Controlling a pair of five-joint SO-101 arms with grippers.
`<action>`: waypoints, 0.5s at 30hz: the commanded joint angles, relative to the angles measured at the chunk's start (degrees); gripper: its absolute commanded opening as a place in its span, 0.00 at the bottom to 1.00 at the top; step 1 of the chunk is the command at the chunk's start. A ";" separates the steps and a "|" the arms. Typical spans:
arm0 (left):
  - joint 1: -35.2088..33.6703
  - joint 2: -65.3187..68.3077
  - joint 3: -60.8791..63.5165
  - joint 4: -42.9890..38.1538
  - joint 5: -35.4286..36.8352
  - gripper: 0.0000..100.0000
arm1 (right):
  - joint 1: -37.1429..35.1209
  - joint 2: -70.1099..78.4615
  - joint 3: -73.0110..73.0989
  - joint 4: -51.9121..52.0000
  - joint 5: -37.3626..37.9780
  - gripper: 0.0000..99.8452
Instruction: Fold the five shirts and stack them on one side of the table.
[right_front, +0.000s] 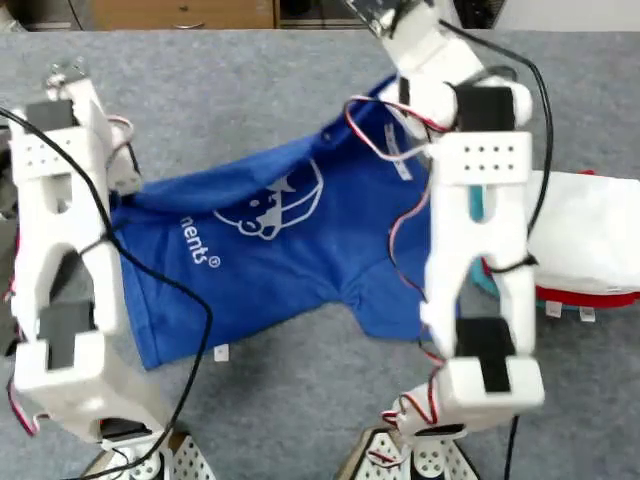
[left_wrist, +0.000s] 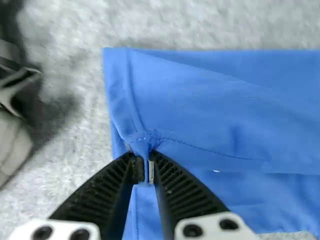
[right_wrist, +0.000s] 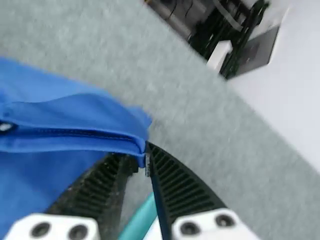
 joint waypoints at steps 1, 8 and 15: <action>3.16 -15.08 23.30 -10.81 -0.18 0.02 | 1.19 -11.30 14.20 -4.04 0.26 0.00; 0.00 -35.30 49.85 -24.18 2.90 0.02 | 1.54 -34.33 48.48 -18.20 0.62 0.00; 1.23 -35.38 54.33 -21.45 2.73 0.02 | 6.37 -46.81 63.96 -18.20 0.62 0.00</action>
